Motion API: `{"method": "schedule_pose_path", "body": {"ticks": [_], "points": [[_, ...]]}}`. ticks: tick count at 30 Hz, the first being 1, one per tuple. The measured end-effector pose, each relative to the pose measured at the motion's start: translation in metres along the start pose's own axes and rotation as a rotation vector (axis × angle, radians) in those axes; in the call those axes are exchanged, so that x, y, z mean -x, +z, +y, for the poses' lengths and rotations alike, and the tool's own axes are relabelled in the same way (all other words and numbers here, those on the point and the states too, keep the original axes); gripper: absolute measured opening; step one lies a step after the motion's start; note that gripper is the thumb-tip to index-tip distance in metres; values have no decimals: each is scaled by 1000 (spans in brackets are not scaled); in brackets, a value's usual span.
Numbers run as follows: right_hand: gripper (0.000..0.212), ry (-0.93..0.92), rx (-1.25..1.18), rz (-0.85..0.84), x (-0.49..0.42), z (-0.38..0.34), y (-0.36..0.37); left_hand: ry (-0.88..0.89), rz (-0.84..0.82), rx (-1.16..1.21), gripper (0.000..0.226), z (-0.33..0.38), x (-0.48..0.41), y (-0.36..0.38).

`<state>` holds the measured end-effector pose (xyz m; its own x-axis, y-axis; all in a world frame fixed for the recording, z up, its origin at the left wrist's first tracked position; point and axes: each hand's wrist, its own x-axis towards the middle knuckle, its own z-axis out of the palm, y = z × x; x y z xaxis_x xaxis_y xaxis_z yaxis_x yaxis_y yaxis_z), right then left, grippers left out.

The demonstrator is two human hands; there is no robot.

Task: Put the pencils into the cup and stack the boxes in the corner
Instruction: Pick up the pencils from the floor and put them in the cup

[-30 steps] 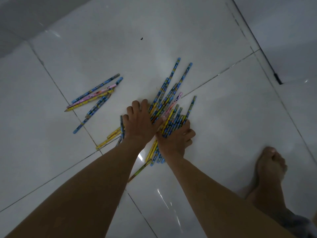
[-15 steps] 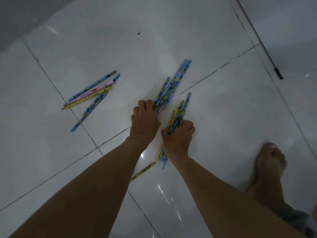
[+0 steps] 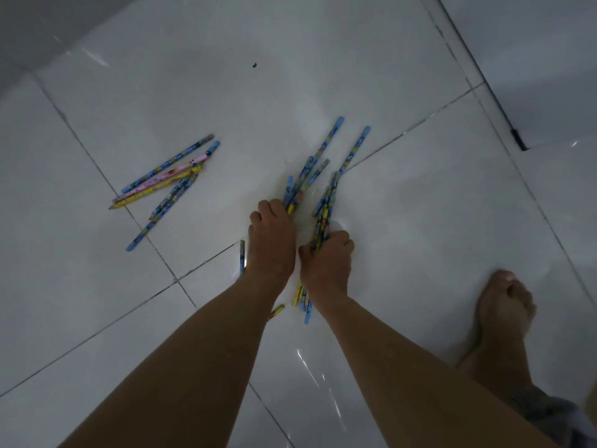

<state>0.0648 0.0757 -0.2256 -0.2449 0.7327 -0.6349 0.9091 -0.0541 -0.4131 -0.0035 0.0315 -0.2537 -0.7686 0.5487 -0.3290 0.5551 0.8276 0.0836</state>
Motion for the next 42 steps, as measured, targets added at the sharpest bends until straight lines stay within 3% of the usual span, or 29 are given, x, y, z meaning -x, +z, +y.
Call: {"method": "schedule_pose_path", "body": {"ticks": [5,11,16,18,23,25,30,34,42], "points": [[46,-8,7,-5,-1,0,0,21,11,-188,3,0,0,3],[43,41,-56,-50,-1,1,-1,-49,-43,-144,21,2,-5,-4],[33,2,24,-81,3,2,1,-48,10,17,30,0,1,-18],[29,-31,100,-116,11,2,3,-61,7,113,24,-1,5,-28],[6,-31,-48,-212,22,-5,-15,-23,-79,668,10,-4,16,-69],[6,-100,-95,-246,25,-10,-29,16,-79,776,10,-6,20,-88],[16,-251,-184,-337,44,-35,-67,-67,40,884,8,-7,22,-137],[21,-321,-256,-376,62,-64,-97,-76,163,937,22,-6,19,-189],[23,-357,-496,-420,118,-132,-165,-211,204,1134,42,-1,39,-294]]}}
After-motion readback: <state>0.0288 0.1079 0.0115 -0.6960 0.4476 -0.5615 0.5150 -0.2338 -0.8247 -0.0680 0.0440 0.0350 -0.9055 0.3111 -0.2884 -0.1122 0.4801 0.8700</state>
